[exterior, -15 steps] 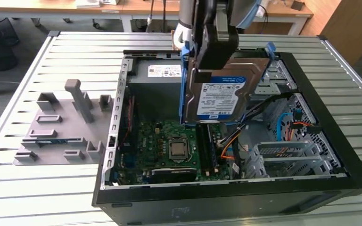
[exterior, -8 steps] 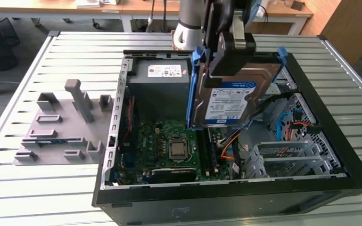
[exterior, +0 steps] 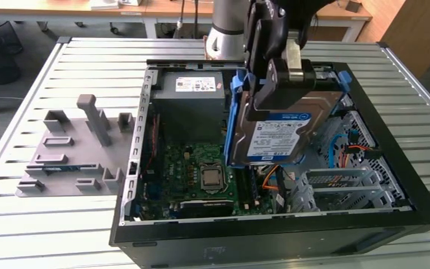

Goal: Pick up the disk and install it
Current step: 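Insert the disk into the insertion slot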

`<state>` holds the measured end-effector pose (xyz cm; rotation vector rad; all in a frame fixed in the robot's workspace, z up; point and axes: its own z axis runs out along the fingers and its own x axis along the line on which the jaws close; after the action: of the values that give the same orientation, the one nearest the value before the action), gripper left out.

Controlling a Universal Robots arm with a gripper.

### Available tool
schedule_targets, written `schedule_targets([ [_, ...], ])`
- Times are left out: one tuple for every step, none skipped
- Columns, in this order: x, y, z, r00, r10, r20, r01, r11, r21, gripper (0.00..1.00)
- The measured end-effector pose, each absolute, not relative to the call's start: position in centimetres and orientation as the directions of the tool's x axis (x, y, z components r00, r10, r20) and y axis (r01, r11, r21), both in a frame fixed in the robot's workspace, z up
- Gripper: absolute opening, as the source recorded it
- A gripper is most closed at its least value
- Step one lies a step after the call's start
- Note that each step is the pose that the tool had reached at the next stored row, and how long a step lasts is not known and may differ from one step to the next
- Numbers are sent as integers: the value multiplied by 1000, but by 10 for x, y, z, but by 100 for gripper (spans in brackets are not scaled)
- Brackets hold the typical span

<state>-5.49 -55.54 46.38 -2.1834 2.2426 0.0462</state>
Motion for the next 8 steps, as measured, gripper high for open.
schedule_targets([
  [-54,-557,464,-27,-999,-29,-1000,27,13,36],
  [-53,-558,464,-27,-999,-29,-1000,26,13,36],
  [-51,-559,464,-27,-999,-29,-1000,27,14,36],
  [-50,-560,463,-27,-999,-29,-1000,27,14,36],
  [-48,-560,463,-27,-999,-29,-1000,27,14,36],
  [-47,-561,463,-27,-999,-29,-1000,26,14,36],
  [-46,-561,463,-27,-999,-29,-1000,26,14,36],
  [-46,-562,463,-27,-999,-28,-1000,27,14,36],
])
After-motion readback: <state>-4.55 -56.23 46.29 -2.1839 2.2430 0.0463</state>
